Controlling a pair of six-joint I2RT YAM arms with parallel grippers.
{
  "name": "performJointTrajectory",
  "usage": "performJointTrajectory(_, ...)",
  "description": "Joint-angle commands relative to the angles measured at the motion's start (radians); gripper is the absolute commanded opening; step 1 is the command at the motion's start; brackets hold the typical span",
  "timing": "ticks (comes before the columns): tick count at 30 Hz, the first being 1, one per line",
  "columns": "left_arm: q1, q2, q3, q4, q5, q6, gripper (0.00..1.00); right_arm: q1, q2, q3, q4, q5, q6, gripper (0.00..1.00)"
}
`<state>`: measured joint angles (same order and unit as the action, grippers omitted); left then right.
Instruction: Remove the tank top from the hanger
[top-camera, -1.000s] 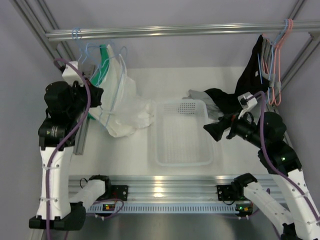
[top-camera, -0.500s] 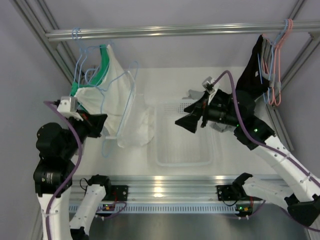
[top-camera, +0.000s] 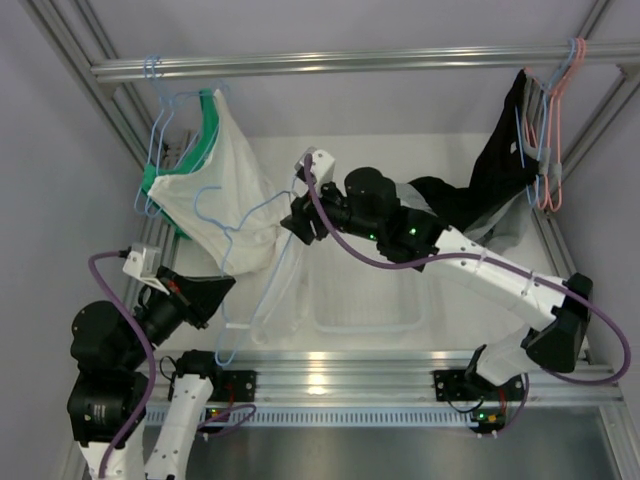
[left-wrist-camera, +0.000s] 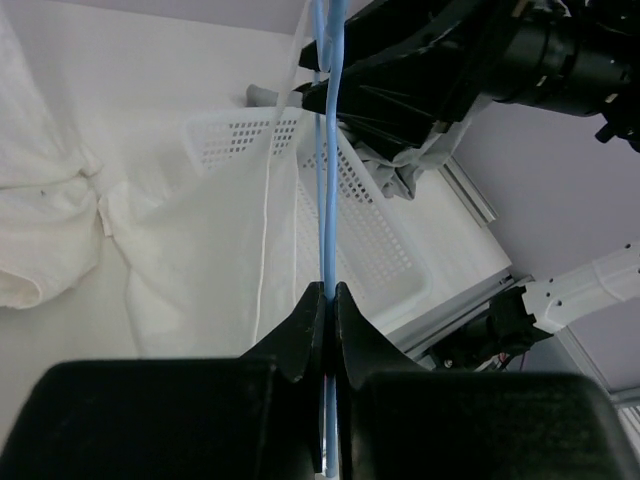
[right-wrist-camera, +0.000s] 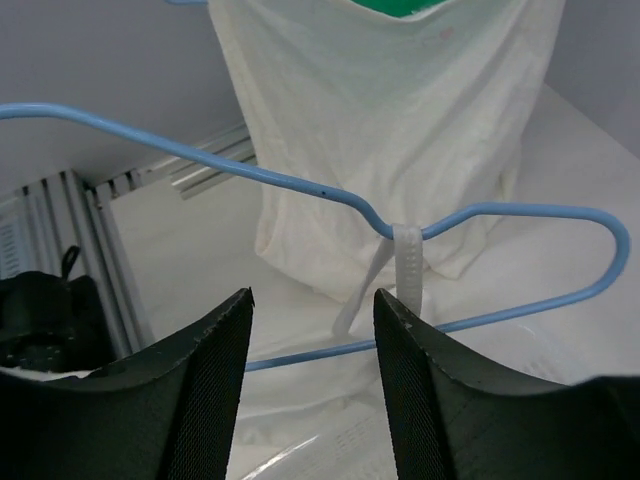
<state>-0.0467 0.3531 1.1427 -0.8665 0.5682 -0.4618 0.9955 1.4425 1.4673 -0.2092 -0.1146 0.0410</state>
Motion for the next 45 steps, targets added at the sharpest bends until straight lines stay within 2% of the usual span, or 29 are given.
performJointTrajectory(1, 0.001, -0.011, -0.014, 0.001, 0.027, -0.028, 0.00, 0.040, 0.024, 0.060, 0.028, 0.156, -0.101, 0.51)
performJointTrajectory(7, 0.001, 0.003, -0.005, 0.000, 0.004, -0.015, 0.00, 0.052, 0.019, 0.062, 0.025, 0.199, -0.122, 0.46)
performJointTrajectory(11, 0.001, 0.009, 0.009, -0.009, -0.022, -0.011, 0.00, 0.054, -0.020, 0.047, 0.025, 0.187, -0.119, 0.50)
performJointTrajectory(16, 0.001, 0.012, 0.020, -0.011, -0.027, -0.003, 0.00, 0.054, -0.044, 0.041, 0.021, 0.174, -0.101, 0.51)
performJointTrajectory(29, 0.001, 0.018, 0.038, -0.011, -0.008, -0.012, 0.00, 0.051, 0.028, 0.087, 0.008, 0.236, -0.136, 0.47)
performJointTrajectory(32, 0.001, 0.014, 0.037, -0.011, -0.001, -0.017, 0.00, 0.051, 0.045, 0.103, 0.008, 0.234, -0.139, 0.42)
performJointTrajectory(37, -0.001, 0.014, 0.042, -0.011, 0.010, -0.023, 0.00, 0.042, 0.070, 0.117, 0.010, 0.233, -0.138, 0.40)
performJointTrajectory(38, -0.001, 0.015, 0.043, -0.011, 0.012, -0.023, 0.00, 0.038, 0.075, 0.119, 0.010, 0.233, -0.138, 0.34)
performJointTrajectory(45, -0.001, 0.014, 0.049, -0.011, 0.001, -0.020, 0.00, 0.029, 0.075, 0.108, 0.010, 0.253, -0.139, 0.14)
